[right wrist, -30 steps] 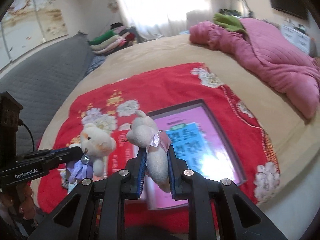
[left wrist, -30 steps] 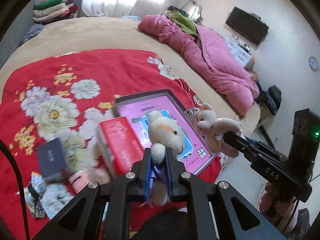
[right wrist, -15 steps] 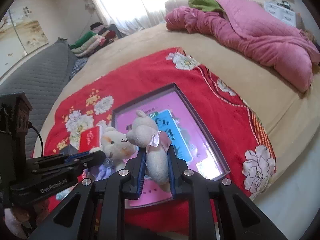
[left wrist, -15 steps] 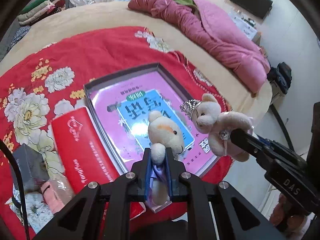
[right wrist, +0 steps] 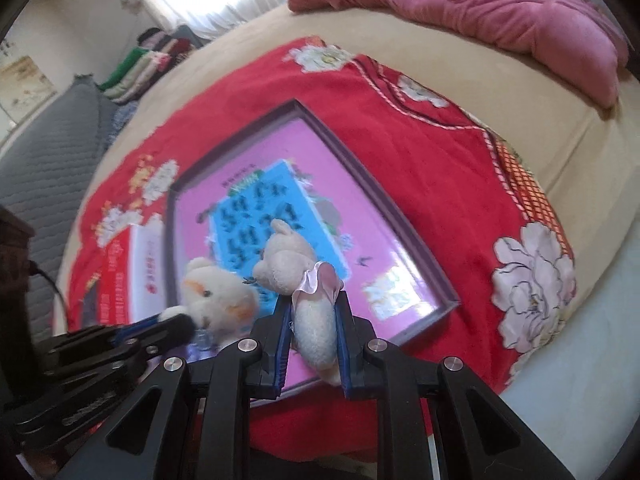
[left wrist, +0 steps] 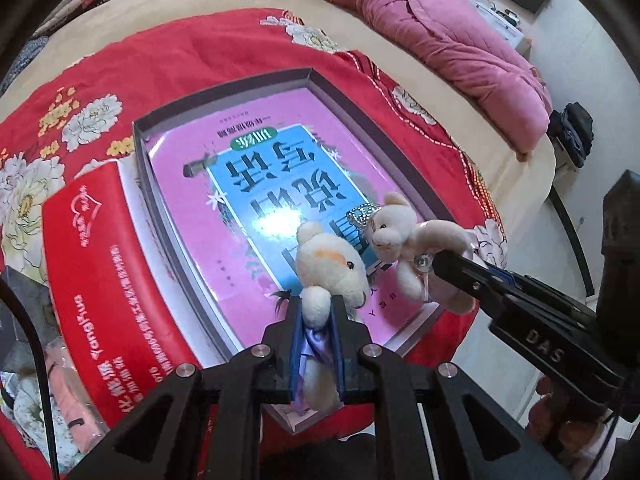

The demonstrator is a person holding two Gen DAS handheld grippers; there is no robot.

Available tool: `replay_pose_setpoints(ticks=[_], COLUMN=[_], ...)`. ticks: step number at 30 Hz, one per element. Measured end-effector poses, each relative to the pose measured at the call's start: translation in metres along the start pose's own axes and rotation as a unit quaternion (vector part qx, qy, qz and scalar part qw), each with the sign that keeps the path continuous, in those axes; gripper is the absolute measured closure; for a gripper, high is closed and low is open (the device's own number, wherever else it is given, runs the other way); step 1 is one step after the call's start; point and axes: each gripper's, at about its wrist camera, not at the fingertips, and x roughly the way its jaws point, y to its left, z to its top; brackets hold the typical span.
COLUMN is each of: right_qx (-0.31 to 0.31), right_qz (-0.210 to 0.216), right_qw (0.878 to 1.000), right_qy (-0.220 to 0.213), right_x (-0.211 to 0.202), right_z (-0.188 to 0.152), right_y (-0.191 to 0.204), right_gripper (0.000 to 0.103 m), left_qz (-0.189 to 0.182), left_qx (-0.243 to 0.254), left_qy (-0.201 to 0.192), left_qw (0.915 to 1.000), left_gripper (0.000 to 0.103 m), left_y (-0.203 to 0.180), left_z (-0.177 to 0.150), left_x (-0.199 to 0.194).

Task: Organize soft objects
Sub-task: 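Carry both held bears over to the pink book in the tray, then lower both bears onto the pink book and open both tools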

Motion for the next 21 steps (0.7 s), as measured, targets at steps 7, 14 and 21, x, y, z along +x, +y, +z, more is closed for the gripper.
replay_pose_setpoints(ticks=[7,14,21], right_qx=[0.012,0.014,0.008], right_qz=[-0.006,-0.042,-0.067], right_qw=[1.0,0.999,0.998], right_qy=[0.001,-0.004,-0.004], right_x=[0.009,0.011,0.012], right_z=[0.0,0.006,0.006], right_y=[-0.013,-0.018,-0.021], right_gripper=[0.08,0.074,0.071], left_qz=[0.003,0.006,0.01], left_qx=[-0.003,-0.008,-0.008], left_qy=[0.007,0.014,0.017], left_qw=[1.0,0.9998,0.9998], left_gripper=[0.089,0.089,0.089], left_y=[0.0,0.001,0.0], left_z=[0.002,0.003,0.003], left_x=[0.011,0.019,0.022])
